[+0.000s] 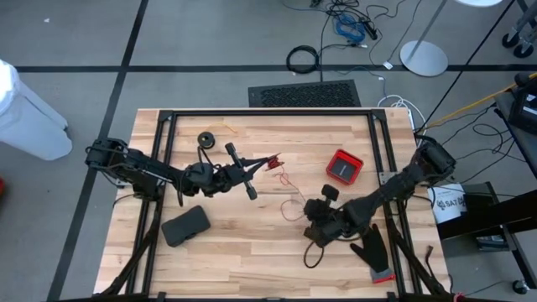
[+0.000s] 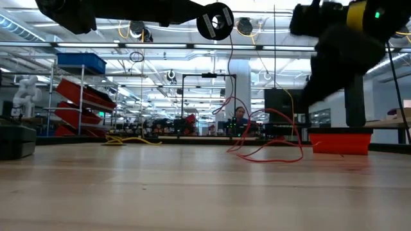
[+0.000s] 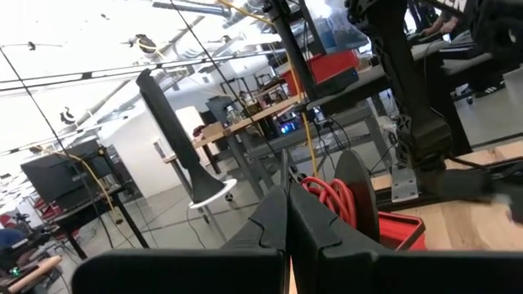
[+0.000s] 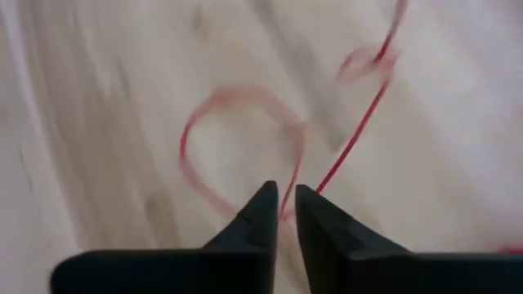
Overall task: Coil cords
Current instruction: Coil the red wire onto the black spool
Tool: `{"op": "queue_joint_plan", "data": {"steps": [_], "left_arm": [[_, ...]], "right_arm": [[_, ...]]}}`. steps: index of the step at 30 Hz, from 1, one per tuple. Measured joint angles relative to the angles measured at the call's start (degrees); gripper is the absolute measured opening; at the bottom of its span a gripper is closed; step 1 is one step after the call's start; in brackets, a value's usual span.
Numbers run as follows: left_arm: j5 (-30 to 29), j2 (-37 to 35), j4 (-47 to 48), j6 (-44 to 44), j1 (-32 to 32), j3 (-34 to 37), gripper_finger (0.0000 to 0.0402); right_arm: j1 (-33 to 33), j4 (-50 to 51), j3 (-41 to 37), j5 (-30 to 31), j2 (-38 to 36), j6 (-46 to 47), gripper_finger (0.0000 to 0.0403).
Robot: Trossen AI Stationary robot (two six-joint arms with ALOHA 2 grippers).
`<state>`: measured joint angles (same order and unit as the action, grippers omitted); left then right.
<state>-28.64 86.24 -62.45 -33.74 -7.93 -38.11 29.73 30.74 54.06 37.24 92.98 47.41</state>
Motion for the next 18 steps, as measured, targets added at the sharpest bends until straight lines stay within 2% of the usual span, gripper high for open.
{"op": "queue_joint_plan", "data": {"steps": [3,5,12,18], "left_arm": [[0.04,0.00,0.00,0.02,0.01,0.00,0.0000],[0.54,0.00,-0.01,0.04,0.01,0.00,0.0000],[1.45,0.00,-0.01,0.35,-0.01,0.02,0.0000],[1.46,0.00,0.03,0.35,0.03,0.02,0.0000]], "right_arm": [[0.72,-0.23,0.01,7.51,-2.43,1.28,0.0066],[-0.19,-0.29,0.03,9.10,-2.98,2.03,0.0085],[-4.92,-3.40,-3.00,8.44,-1.71,2.98,0.0134],[-8.28,-16.64,-10.10,5.73,-1.61,1.63,0.0143]]}}
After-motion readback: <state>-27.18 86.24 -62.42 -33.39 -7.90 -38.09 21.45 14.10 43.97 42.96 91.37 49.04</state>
